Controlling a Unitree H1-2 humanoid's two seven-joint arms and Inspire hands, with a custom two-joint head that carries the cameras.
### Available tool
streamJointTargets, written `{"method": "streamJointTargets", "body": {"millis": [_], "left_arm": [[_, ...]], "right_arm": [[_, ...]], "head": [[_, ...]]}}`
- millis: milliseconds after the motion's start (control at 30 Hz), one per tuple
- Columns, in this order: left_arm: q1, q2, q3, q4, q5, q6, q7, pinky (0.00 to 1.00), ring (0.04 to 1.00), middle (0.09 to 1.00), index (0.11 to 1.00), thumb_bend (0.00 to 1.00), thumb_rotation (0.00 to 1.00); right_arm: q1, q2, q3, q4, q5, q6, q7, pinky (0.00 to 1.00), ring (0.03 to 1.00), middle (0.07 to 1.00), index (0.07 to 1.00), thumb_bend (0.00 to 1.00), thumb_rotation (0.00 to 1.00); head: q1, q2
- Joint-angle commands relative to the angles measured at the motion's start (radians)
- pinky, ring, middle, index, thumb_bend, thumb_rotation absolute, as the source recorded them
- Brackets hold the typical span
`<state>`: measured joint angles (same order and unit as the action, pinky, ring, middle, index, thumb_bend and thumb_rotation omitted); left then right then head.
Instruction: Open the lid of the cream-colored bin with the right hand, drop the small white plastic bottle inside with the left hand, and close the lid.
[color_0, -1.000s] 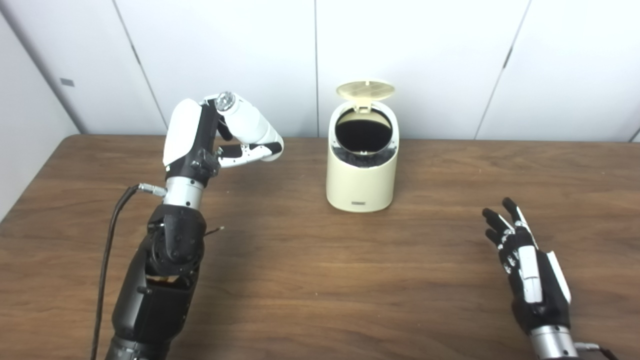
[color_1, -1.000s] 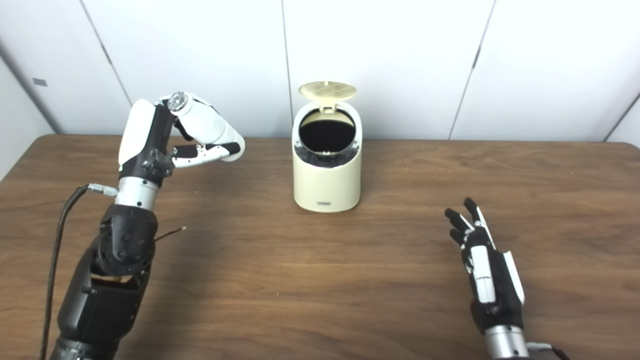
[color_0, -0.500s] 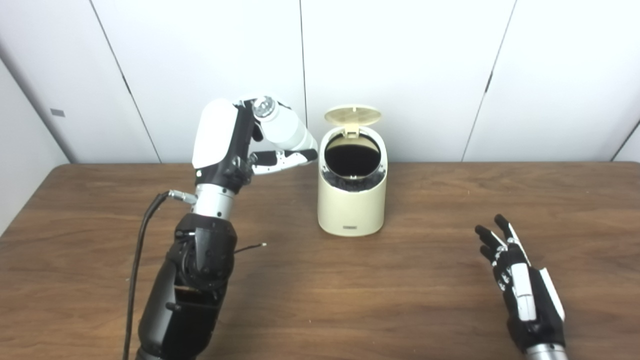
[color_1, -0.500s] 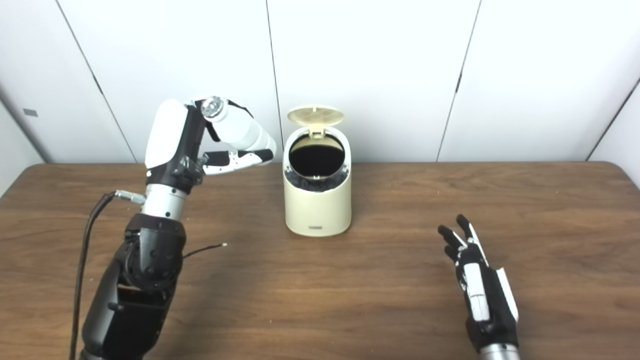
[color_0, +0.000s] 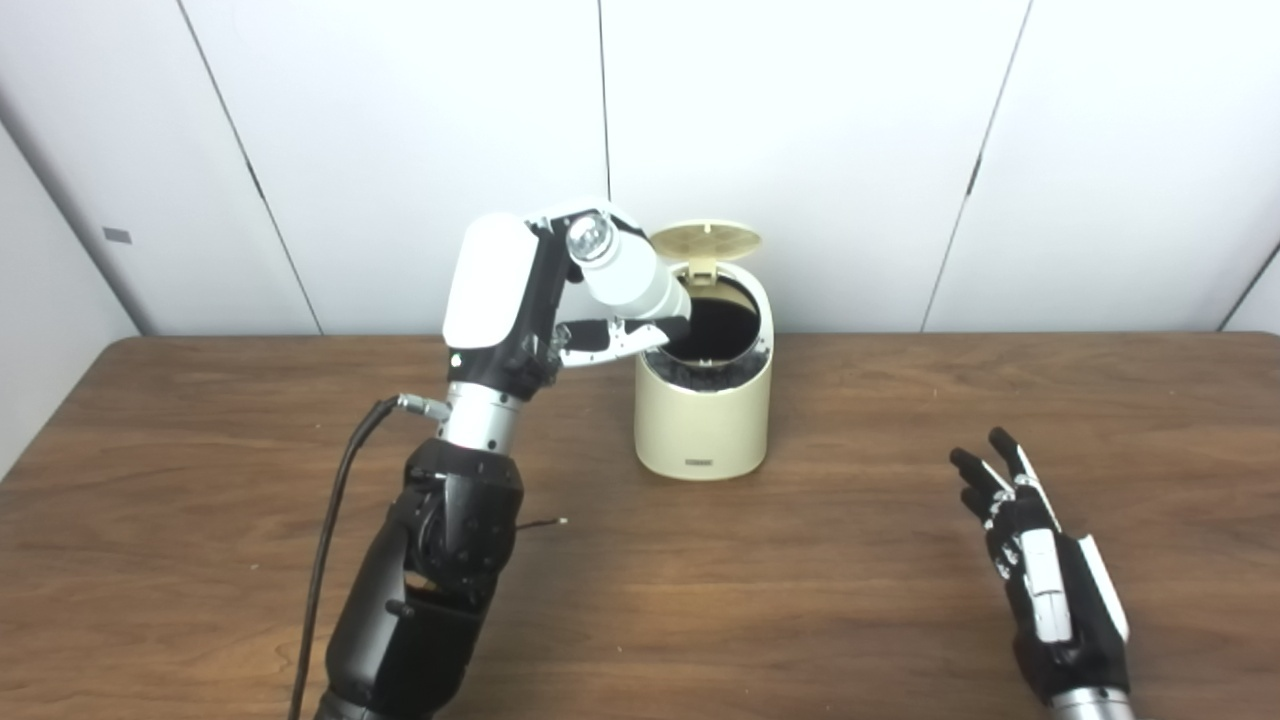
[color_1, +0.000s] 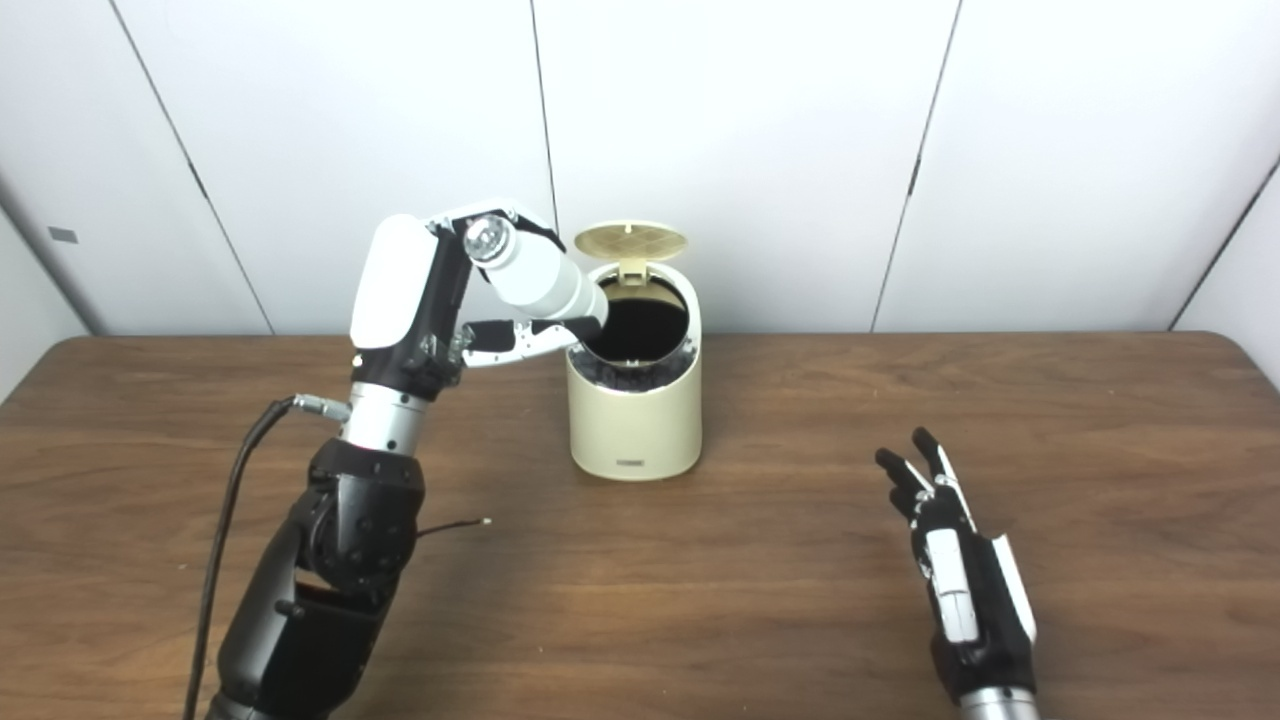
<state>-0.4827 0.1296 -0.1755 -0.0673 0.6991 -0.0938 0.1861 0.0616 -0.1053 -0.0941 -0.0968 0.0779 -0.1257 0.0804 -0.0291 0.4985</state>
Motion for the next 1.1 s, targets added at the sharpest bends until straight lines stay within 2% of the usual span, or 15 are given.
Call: {"method": "streamJointTargets", "body": {"millis": [0, 200, 367, 633, 1067], "left_arm": [[-0.053, -0.001, -0.001, -0.002, 0.014, -0.043, 0.036, 0.38, 0.405, 0.502, 0.491, 0.50, 0.00], [-0.073, 0.010, -0.017, 0.085, 0.059, -0.133, 0.108, 0.38, 0.407, 0.518, 0.487, 0.50, 0.00], [-0.100, 0.017, -0.025, 0.159, 0.098, -0.181, 0.166, 0.35, 0.411, 0.517, 0.481, 0.48, 0.00], [-0.130, 0.010, -0.036, 0.218, 0.131, -0.189, 0.212, 0.33, 0.401, 0.515, 0.476, 0.47, 0.00], [-0.169, 0.010, -0.056, 0.293, 0.136, -0.181, 0.230, 0.34, 0.406, 0.534, 0.479, 0.47, 0.00]], "right_arm": [[0.033, 0.017, 0.013, 0.075, -0.004, -0.034, -0.004, 0.94, 0.934, 0.879, 0.968, 0.62, 0.96], [0.034, 0.018, 0.014, 0.073, -0.013, -0.029, -0.006, 0.94, 0.930, 0.877, 0.971, 0.64, 0.96], [0.029, 0.019, 0.015, 0.078, -0.011, -0.027, -0.004, 0.94, 0.933, 0.878, 0.973, 0.64, 0.96], [0.023, 0.022, 0.017, 0.087, -0.013, -0.032, -0.005, 0.94, 0.933, 0.875, 0.974, 0.67, 0.95], [0.021, 0.025, 0.015, 0.092, 0.002, -0.033, 0.001, 0.95, 0.937, 0.875, 0.971, 0.65, 0.94]], "head": [[-0.002, 0.001], [-0.002, 0.000], [-0.003, -0.001], [-0.007, -0.005], [-0.013, -0.004]]}}
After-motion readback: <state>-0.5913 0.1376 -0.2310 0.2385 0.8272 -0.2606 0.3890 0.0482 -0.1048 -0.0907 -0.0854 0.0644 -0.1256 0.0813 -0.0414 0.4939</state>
